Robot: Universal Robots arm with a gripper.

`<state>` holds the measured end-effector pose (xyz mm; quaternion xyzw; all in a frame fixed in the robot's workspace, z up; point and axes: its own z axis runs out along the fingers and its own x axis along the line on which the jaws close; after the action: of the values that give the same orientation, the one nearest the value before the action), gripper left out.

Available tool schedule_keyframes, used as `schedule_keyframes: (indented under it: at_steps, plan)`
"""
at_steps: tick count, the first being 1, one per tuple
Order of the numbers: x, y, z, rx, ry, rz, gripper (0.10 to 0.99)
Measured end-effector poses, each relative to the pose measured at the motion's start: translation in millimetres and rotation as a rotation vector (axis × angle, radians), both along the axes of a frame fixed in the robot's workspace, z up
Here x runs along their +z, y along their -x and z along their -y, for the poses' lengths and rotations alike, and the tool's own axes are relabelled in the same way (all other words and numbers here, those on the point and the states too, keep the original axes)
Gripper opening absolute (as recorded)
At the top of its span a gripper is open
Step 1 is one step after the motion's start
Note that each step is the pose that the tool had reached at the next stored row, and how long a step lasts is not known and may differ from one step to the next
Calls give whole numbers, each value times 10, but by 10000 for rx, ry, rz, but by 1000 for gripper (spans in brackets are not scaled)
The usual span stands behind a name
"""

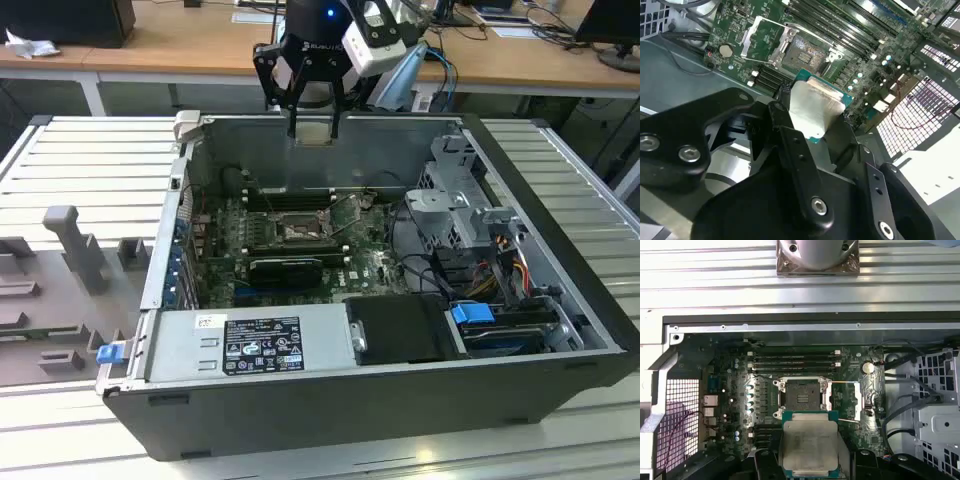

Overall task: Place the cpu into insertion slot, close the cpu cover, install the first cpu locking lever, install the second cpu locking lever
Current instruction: 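Place the cpu into insertion slot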

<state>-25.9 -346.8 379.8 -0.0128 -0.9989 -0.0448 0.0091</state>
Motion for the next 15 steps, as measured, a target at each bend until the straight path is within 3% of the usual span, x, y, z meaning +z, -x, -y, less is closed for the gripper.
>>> schedule_keyframes:
  at_steps: [5,12,15]
  plan:
    - [-2,0,0,-414,0,0,529]
    - [-25,-1,0,-2078,-3,1,529]
    - [-47,-1,0,-2437,0,0,529]
